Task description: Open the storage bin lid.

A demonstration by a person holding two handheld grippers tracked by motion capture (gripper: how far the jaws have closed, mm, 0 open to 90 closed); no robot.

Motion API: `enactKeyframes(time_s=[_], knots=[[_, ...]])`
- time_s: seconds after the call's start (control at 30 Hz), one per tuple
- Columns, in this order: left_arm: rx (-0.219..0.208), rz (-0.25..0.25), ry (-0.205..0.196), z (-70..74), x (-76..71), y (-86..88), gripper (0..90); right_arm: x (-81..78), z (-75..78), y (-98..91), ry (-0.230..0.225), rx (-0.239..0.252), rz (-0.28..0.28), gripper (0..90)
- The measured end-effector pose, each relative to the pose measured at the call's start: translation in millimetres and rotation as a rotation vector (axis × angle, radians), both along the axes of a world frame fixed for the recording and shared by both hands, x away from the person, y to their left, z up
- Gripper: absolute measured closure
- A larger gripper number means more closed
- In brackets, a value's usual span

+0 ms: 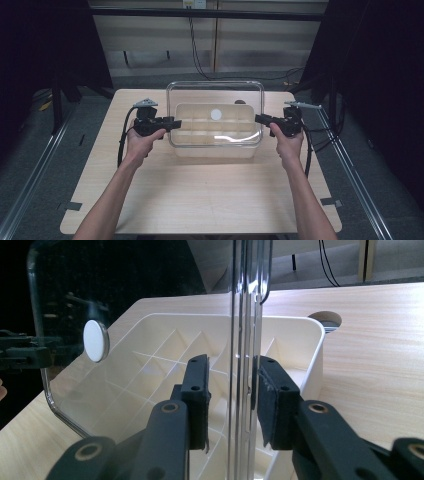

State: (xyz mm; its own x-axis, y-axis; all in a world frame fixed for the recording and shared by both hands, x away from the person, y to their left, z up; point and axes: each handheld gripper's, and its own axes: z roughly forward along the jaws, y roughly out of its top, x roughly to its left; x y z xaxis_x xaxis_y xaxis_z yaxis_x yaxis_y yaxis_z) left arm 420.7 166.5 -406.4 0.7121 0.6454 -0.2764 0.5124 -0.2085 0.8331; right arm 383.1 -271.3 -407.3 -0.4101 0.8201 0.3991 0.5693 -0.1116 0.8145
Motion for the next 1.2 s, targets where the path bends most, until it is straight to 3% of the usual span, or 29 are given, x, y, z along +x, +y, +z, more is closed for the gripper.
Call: enactKeyframes(time_s=[0.13,0.4,0.6,0.97,1.2], knots=[[-0.021,0.003,-0.006,3.0,-1.2,2.2,62.6,-0.7,2.6,0.1,-0.004,-0.001,-0.002,68.8],[-0.015,0.013,-0.007,5.2,-3.1,4.1,63.6,-1.5,4.6,3.3,-0.007,-0.010,0.003,68.8],[-0.009,-0.007,-0.017,6.0,-6.3,6.9,64.1,-6.8,12.8,0.4,-0.034,0.029,0.013,70.0],[-0.026,0.004,-0.022,5.4,-18.9,10.4,64.2,-16.4,14.5,3.3,-0.048,0.019,0.022,70.2],[-0.055,0.011,-0.031,0.1,-33.5,17.8,64.5,-23.5,11.9,6.7,-0.066,0.039,0.036,70.8]])
